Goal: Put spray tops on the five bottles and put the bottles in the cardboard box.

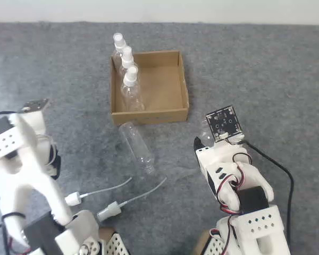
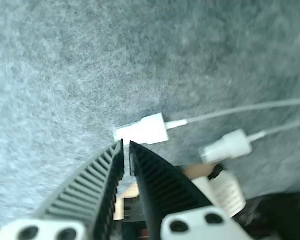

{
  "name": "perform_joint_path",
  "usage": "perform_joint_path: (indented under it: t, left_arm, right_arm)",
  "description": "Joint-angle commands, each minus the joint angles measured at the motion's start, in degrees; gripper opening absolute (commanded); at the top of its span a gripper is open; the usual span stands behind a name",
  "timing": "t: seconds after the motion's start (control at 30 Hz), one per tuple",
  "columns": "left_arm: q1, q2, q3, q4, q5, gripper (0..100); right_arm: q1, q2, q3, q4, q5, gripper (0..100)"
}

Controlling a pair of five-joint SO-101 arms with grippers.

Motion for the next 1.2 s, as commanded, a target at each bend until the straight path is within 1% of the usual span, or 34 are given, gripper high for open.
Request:
perform_joint_path:
  t: [0.0,0.07,0.1,0.27,0.43,0.57,0.7,0.93,1.07,1.17]
  left_arm:
    - [-5.36,-0.53,-1.10,2.02,-20.31,1]
    - [-7.65,-0.53,0.40,2.02,-28.66,1]
    - [-8.62,-0.62,1.63,2.02,-31.56,1]
    - [-11.43,-0.88,7.96,1.85,-42.90,1]
    - [-11.87,-0.88,13.85,-3.16,-51.16,1]
    - [-12.48,-0.97,17.89,-5.45,-56.09,1]
    - [-12.48,-0.88,21.32,-7.82,-58.46,1]
    - [-12.40,-0.44,27.47,-16.44,-58.11,1]
    - [-12.40,-0.44,27.82,-21.36,-57.93,1]
    - [-12.31,-0.79,27.82,-25.76,-53.45,1]
  right_arm:
    - [0.13,-0.92,-0.62,-1.19,-0.35,10.1]
    - [0.13,-0.92,-0.62,-1.19,-0.35,10.1]
    - [0.13,-0.92,-0.62,-1.19,-0.35,10.1]
    - [0.13,-0.92,-0.62,-1.19,-0.35,10.1]
    - [0.13,-0.92,-0.53,-1.19,1.05,10.1]
    - [0.13,-0.92,-0.53,-1.10,1.05,10.1]
    - [0.13,-0.92,-0.53,-1.10,1.05,10.1]
    - [0.13,-0.92,-0.53,-1.10,1.14,10.1]
    - [0.13,-0.92,-0.53,-1.10,1.14,10.1]
    - [0.13,-0.92,-0.53,-1.10,1.14,10.1]
